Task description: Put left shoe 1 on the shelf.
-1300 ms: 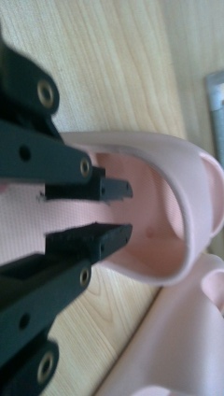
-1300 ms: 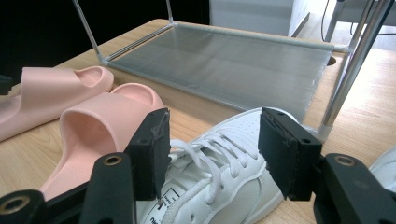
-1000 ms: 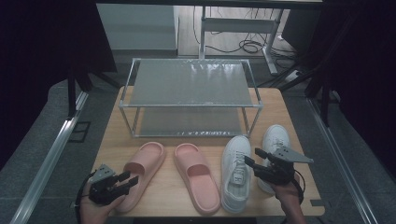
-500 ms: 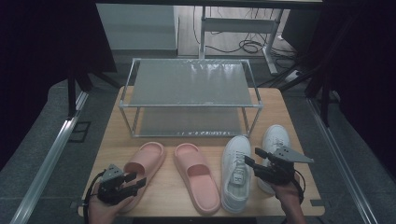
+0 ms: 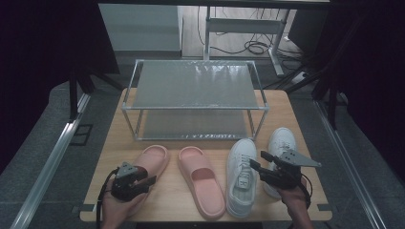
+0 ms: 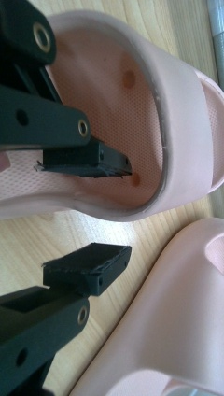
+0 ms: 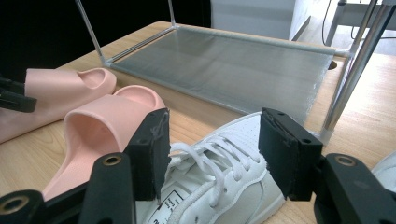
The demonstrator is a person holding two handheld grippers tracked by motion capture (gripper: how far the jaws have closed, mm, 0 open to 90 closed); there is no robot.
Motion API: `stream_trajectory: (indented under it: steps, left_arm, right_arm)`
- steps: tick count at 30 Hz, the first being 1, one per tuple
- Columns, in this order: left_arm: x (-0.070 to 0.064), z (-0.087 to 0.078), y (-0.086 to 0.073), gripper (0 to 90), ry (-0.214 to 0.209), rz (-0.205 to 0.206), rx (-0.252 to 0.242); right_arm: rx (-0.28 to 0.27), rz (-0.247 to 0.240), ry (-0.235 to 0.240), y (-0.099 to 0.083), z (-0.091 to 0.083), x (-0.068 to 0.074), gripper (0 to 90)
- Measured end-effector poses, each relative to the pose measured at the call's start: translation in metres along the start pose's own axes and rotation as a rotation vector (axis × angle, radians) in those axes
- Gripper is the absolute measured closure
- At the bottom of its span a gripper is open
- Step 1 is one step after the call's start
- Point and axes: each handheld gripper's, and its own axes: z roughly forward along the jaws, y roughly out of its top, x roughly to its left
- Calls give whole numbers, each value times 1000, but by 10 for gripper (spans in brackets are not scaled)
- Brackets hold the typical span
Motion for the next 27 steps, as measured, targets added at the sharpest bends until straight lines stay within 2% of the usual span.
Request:
stream_trajectory:
  steps: [5,12,19,24,27]
  left_arm:
    - [-2,9,1,634,36,5,14]
    - [-4,13,1,747,64,12,14]
    - [-7,14,0,805,84,21,14]
    - [-10,14,2,833,119,50,17]
    - [-10,13,3,837,122,46,15]
  right_arm:
    - [5,-1,4,-1,1,0,433]
    - [1,3,0,-1,0,-1,433]
    - [4,0,3,-1,2,0,432]
    - [4,-2,4,-1,2,0,433]
    - [0,-1,3,0,1,0,433]
